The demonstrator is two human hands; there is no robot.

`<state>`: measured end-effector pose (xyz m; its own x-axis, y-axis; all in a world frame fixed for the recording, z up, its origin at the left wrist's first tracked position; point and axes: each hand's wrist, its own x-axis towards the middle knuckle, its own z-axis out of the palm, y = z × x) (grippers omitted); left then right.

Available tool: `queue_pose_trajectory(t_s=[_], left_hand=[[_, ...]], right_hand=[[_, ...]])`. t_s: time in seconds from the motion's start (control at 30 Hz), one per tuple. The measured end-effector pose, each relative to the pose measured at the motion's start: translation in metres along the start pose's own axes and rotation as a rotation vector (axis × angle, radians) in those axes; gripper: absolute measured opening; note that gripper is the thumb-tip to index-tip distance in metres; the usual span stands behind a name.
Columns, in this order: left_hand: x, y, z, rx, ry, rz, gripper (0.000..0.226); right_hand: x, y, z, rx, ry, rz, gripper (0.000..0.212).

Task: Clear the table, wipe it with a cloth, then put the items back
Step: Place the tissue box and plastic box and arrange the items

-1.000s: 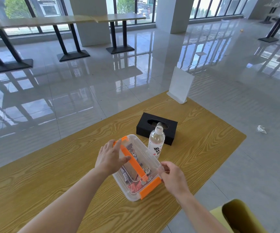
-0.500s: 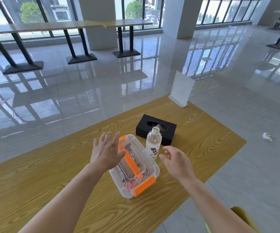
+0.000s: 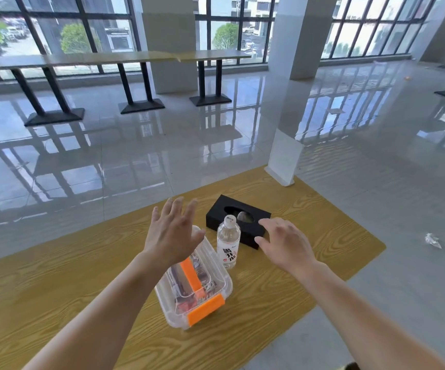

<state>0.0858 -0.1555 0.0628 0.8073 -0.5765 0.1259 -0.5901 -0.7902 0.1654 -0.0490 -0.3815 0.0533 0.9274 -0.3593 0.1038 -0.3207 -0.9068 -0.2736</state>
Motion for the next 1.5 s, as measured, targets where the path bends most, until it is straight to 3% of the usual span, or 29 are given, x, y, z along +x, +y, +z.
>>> queue_pose_trajectory(t_s=[0.4,0.67,1.0,1.13,1.3,1.43,1.5], left_hand=[[0.05,-0.008,0.021,-0.042,-0.063,0.001,0.075],[0.091,0.011,0.022,-0.039,-0.048,-0.088,0.07],[0.152,0.057,0.051,0.04,-0.306,-0.267,0.068],[0.178,0.063,0.067,0.055,-0.424,-0.29,0.066],[0.209,0.06,0.101,0.002,-0.56,-0.339,0.064],[0.22,0.051,0.126,-0.083,-0.606,-0.399,0.056],[0.22,0.047,0.139,-0.12,-0.617,-0.4,0.066]], right_hand=[[0.035,0.022,0.005,0.015,-0.048,0.085,0.046],[0.075,0.065,0.026,0.084,-0.138,0.033,0.049],[0.135,0.121,0.063,0.17,-0.355,-0.158,0.059],[0.148,0.124,0.081,0.167,-0.403,-0.188,0.072],[0.157,0.125,0.107,0.053,-0.488,-0.124,0.104],[0.159,0.121,0.121,0.039,-0.517,-0.069,0.118],[0.161,0.12,0.125,0.037,-0.512,-0.061,0.122]])
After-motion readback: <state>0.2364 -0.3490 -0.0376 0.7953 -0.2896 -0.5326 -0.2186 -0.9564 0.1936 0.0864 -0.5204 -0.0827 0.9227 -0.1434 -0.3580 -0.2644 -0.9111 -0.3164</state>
